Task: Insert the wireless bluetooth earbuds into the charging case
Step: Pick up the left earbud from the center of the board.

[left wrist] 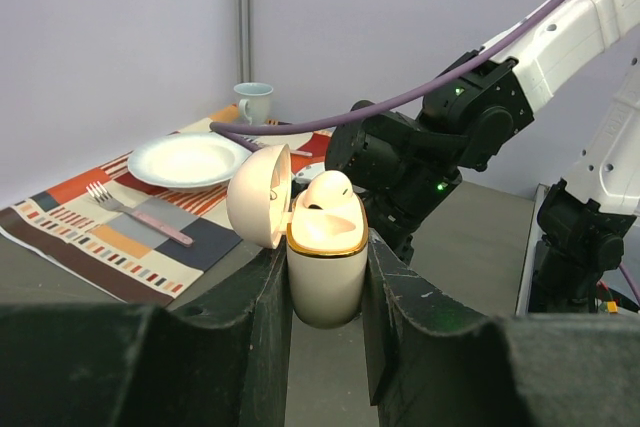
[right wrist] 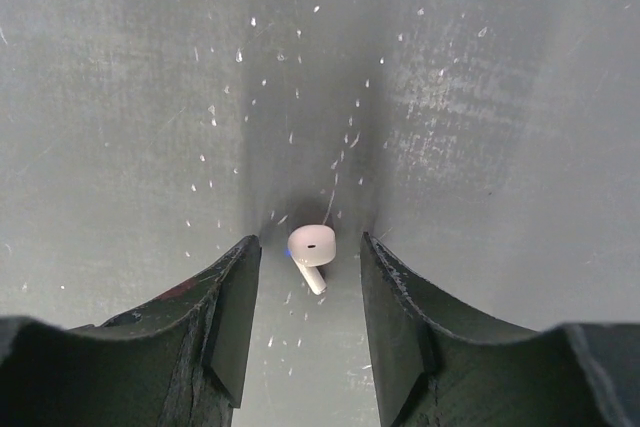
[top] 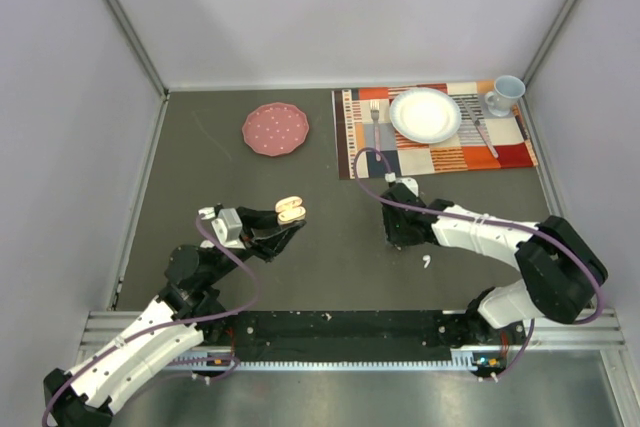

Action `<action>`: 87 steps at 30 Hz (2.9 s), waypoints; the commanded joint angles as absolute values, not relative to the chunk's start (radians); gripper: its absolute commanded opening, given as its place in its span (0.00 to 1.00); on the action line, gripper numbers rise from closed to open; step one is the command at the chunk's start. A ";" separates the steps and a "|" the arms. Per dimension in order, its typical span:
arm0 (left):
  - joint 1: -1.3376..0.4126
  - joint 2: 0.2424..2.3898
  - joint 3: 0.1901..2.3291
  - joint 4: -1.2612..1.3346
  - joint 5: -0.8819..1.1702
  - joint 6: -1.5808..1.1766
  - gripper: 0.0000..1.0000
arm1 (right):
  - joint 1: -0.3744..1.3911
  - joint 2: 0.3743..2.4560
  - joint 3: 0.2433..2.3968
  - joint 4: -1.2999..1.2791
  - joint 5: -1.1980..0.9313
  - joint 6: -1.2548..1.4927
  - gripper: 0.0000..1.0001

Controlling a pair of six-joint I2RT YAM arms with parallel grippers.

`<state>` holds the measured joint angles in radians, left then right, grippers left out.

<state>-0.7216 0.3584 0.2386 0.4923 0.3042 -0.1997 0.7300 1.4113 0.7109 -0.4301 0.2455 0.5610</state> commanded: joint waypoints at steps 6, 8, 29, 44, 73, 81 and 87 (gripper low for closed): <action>-0.721 0.376 0.233 0.537 0.301 -0.206 0.00 | 0.719 1.427 0.715 -0.384 0.258 0.549 0.43; -0.721 0.374 0.230 0.537 0.298 -0.209 0.00 | 0.719 1.431 0.713 -0.383 0.258 0.548 0.43; -0.721 0.379 0.224 0.551 0.299 -0.227 0.00 | 0.718 1.437 0.710 -0.380 0.262 0.557 0.30; -0.721 0.376 0.222 0.548 0.305 -0.227 0.00 | 0.719 1.440 0.712 -0.388 0.273 0.580 0.24; -0.721 0.359 0.215 0.522 0.296 -0.221 0.00 | 0.719 1.447 0.710 -0.388 0.296 0.633 0.29; -0.719 0.361 0.216 0.519 0.298 -0.219 0.00 | 0.718 1.445 0.709 -0.390 0.298 0.638 0.23; -0.721 0.359 0.216 0.515 0.299 -0.219 0.00 | 0.718 1.424 0.709 -0.390 0.301 0.643 0.10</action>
